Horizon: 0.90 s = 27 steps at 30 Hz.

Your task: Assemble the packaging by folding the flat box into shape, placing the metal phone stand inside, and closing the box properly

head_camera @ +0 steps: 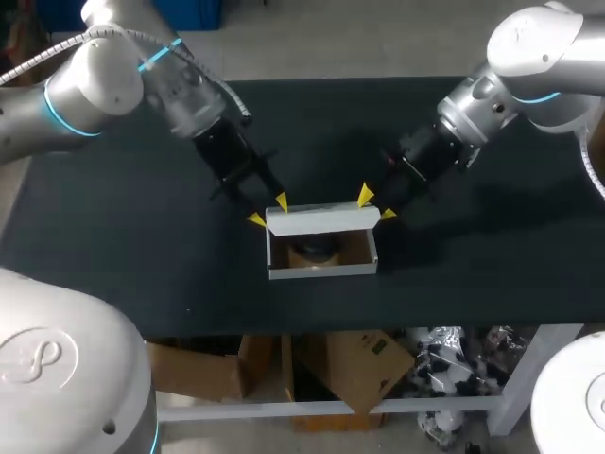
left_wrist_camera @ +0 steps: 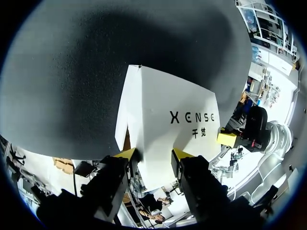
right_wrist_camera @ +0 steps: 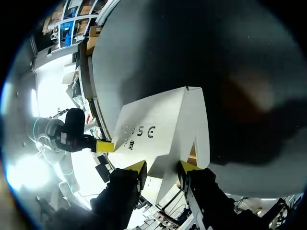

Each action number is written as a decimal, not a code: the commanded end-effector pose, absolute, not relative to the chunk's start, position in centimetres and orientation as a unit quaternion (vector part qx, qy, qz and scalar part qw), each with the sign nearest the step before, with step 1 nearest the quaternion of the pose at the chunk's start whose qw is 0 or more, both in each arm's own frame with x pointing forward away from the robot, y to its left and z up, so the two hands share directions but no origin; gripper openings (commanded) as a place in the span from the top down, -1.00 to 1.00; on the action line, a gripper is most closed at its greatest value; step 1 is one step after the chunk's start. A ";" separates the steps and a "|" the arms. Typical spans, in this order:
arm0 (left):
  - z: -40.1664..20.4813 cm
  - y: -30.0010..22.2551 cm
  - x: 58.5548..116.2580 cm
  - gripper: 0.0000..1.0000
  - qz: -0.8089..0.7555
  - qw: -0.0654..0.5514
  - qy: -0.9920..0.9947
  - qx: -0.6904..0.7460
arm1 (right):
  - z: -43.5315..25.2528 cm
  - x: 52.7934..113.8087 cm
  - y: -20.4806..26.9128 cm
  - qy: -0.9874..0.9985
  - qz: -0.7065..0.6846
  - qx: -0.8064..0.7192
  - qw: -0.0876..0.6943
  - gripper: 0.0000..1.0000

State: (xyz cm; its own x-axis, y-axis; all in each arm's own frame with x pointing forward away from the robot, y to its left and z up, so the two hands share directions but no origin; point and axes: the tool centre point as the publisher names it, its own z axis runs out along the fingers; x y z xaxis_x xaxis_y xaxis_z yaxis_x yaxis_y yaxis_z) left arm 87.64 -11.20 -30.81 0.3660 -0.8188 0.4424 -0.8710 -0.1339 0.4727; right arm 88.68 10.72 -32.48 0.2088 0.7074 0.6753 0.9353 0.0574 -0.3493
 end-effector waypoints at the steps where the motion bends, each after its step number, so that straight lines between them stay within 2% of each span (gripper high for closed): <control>1: -30.7 -11.6 88.0 0.09 0.035 0.344 -0.562 0.751 | -32.3 88.7 11.1 -0.613 -0.143 -0.670 0.394 0.11; 27: -30.5 -11.5 88.5 0.12 0.021 0.364 -0.555 0.748 | -32.5 88.6 11.1 -0.612 -0.138 -0.671 0.395 0.11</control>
